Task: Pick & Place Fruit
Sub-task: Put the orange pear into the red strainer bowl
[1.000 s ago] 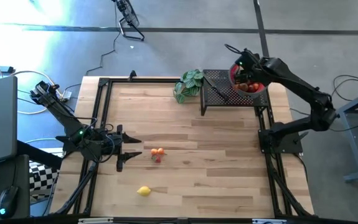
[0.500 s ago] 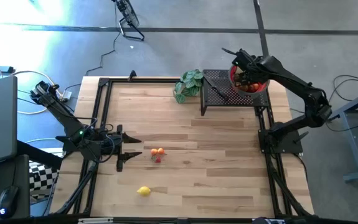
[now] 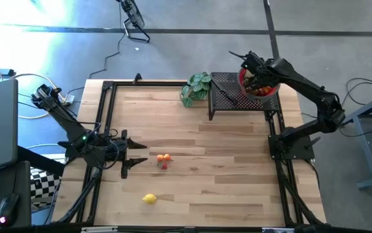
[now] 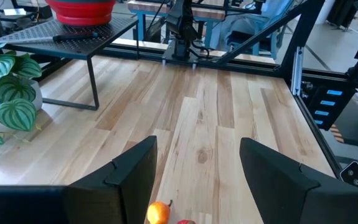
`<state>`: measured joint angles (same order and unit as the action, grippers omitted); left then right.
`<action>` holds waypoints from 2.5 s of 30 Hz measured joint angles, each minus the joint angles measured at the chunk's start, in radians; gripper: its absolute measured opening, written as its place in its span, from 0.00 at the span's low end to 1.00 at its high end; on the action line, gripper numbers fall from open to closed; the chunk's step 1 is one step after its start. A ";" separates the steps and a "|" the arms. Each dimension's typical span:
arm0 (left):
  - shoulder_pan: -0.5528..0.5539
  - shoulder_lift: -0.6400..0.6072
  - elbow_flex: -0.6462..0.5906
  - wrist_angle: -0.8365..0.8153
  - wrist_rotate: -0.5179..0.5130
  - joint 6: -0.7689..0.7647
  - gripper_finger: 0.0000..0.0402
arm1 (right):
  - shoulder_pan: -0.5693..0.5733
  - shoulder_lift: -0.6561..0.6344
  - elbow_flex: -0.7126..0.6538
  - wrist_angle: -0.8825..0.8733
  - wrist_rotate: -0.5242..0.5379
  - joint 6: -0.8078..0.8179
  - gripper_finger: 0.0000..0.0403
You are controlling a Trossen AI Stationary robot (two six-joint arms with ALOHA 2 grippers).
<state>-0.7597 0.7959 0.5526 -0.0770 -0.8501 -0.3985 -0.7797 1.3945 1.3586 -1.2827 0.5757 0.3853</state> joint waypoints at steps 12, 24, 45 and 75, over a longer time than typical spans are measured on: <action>0.000 0.000 0.000 -0.003 0.000 0.008 0.55 | 0.163 -0.074 0.000 0.023 -0.002 -0.077 0.44; 0.000 0.000 0.000 -0.001 0.000 0.008 0.55 | 0.411 -0.113 0.000 0.285 -0.243 -0.149 0.27; 0.000 0.000 0.000 0.000 0.000 0.022 0.55 | 0.689 -0.051 0.002 0.799 -0.657 -0.233 0.25; 0.000 -0.008 0.000 0.000 0.000 0.088 0.55 | 0.858 0.524 0.000 1.157 -0.762 -0.232 0.25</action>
<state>-0.7597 0.7883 0.5522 -0.0769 -0.8506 -0.3101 0.0786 1.9188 1.3586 -0.1259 -0.1863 0.1531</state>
